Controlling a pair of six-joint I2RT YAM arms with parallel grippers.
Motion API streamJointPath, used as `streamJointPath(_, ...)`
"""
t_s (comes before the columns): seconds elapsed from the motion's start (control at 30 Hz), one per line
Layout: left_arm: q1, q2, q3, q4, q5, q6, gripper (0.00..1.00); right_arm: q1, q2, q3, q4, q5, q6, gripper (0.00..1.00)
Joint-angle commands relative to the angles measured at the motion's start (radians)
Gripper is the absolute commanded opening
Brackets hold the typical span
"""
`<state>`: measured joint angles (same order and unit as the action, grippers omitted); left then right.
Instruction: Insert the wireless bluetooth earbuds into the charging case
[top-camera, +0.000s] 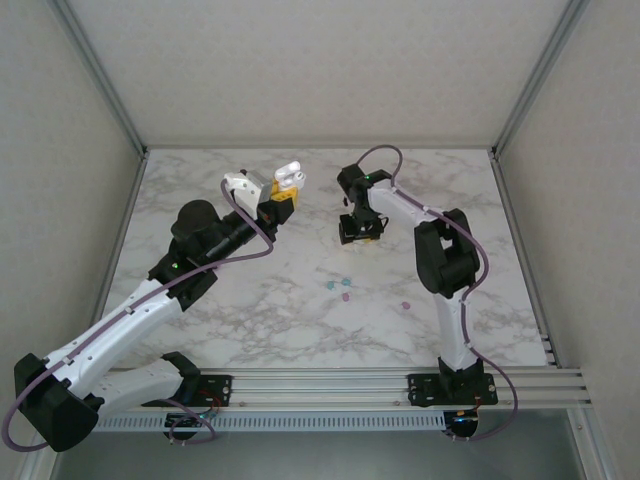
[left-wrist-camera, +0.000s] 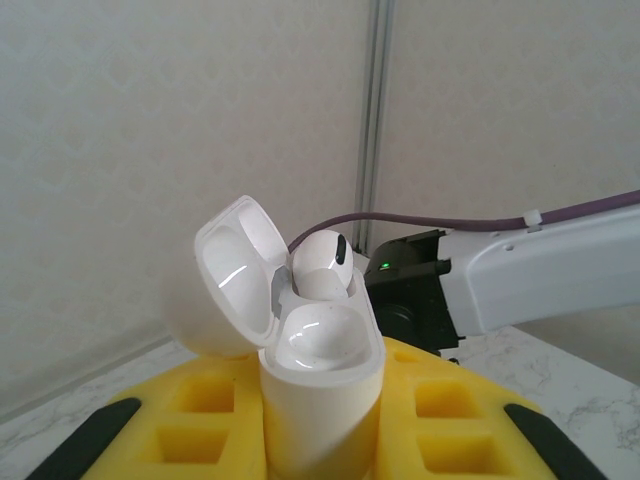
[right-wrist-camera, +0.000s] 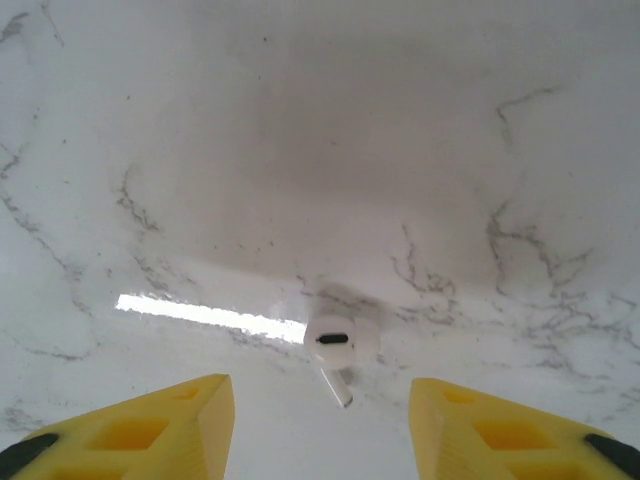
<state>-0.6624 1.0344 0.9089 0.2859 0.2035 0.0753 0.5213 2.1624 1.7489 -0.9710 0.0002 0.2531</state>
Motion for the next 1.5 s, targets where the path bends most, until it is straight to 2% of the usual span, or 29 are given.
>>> streamJointPath(0.0, -0.006, -0.007, 0.028, 0.003, 0.007, -0.009, 0.14, -0.007, 0.056, 0.045, -0.056, 0.015, -0.028, 0.49)
streamJointPath(0.27, -0.006, -0.001, 0.031, 0.0, 0.002, -0.002, 0.14, -0.02, 0.083, 0.06, -0.059, -0.001, -0.039, 0.48)
streamJointPath(1.03, -0.006, 0.038, 0.061, -0.002, 0.016, 0.002, 0.14, -0.02, 0.124, 0.067, -0.074, -0.037, -0.035, 0.32)
streamJointPath(1.23, -0.006, 0.048, 0.068, -0.005, 0.022, -0.002, 0.14, -0.02, 0.09, 0.024, -0.038, -0.051, 0.003, 0.31)
streamJointPath(1.47, -0.006, 0.061, 0.068, -0.004, 0.02, -0.005, 0.13, -0.023, -0.036, -0.021, 0.009, -0.039, 0.023, 0.3)
